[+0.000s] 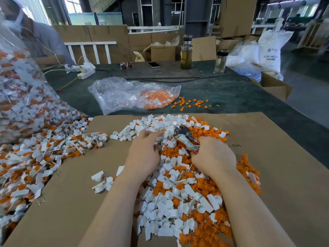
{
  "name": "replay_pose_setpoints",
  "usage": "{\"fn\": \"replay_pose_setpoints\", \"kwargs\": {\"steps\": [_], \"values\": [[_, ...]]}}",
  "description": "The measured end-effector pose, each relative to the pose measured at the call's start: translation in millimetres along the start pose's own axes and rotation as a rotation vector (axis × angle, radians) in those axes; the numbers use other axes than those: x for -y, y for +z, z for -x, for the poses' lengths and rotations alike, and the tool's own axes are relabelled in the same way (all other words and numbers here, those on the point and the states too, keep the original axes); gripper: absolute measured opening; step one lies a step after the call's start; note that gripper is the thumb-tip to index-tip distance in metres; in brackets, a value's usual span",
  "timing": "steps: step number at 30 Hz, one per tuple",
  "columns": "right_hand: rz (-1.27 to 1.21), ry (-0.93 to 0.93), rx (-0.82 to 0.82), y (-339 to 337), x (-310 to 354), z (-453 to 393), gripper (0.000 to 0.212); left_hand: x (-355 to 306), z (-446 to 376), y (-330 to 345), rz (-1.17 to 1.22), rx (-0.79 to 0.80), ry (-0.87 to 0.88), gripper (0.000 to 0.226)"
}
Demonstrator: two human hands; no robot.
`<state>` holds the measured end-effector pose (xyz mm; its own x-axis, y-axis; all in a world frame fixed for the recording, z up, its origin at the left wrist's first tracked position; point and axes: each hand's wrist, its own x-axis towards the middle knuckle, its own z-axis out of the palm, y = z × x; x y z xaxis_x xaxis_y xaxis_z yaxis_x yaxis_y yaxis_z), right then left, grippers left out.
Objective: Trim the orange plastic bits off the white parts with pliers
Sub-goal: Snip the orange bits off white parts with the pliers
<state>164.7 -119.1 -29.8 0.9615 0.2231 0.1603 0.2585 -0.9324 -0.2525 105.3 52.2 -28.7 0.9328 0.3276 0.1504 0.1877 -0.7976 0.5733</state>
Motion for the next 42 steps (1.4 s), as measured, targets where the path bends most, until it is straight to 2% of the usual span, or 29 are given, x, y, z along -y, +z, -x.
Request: {"fn": "replay_pose_setpoints", "kwargs": {"steps": [5, 7, 10, 12, 19, 24, 28, 35, 38, 42], "values": [[0.003, -0.029, 0.004, 1, 0, -2, 0.016, 3, 2, 1, -0.235, -0.051, -0.062, 0.061], [0.006, -0.034, -0.013, 2, 0, -2, 0.018, 5, 1, -2, -0.253, -0.029, -0.097, 0.057], [-0.011, -0.032, -0.07, 1, 1, -1, 0.022, 7, 0, -4, -0.141, -0.052, -0.138, 0.033], [-0.029, -0.02, -0.112, 0, 2, -1, 0.026, 6, 0, -5, -0.088, -0.077, -0.182, 0.026], [-0.152, -0.007, -0.107, -5, 6, 0, 0.031, 6, 0, -7, 0.008, -0.111, -0.238, 0.023], [-0.253, -0.02, -0.162, -6, 8, -1, 0.035, 5, 0, -9, 0.084, -0.143, -0.236, 0.019], [-0.345, -0.056, -0.168, -7, 10, 0, 0.033, -1, 1, -12, 0.242, -0.137, -0.22, 0.016], [-0.586, -0.088, -0.183, -12, 15, 2, 0.028, -18, 8, -15, 0.708, -0.123, -0.2, 0.023], [-0.703, -0.107, -0.191, -16, 15, 3, 0.017, -25, 10, -17, 0.778, -0.109, -0.2, 0.027], [-0.791, -0.127, -0.185, -19, 17, 5, 0.019, -27, 11, -17, 0.803, -0.075, -0.177, 0.028]]}}
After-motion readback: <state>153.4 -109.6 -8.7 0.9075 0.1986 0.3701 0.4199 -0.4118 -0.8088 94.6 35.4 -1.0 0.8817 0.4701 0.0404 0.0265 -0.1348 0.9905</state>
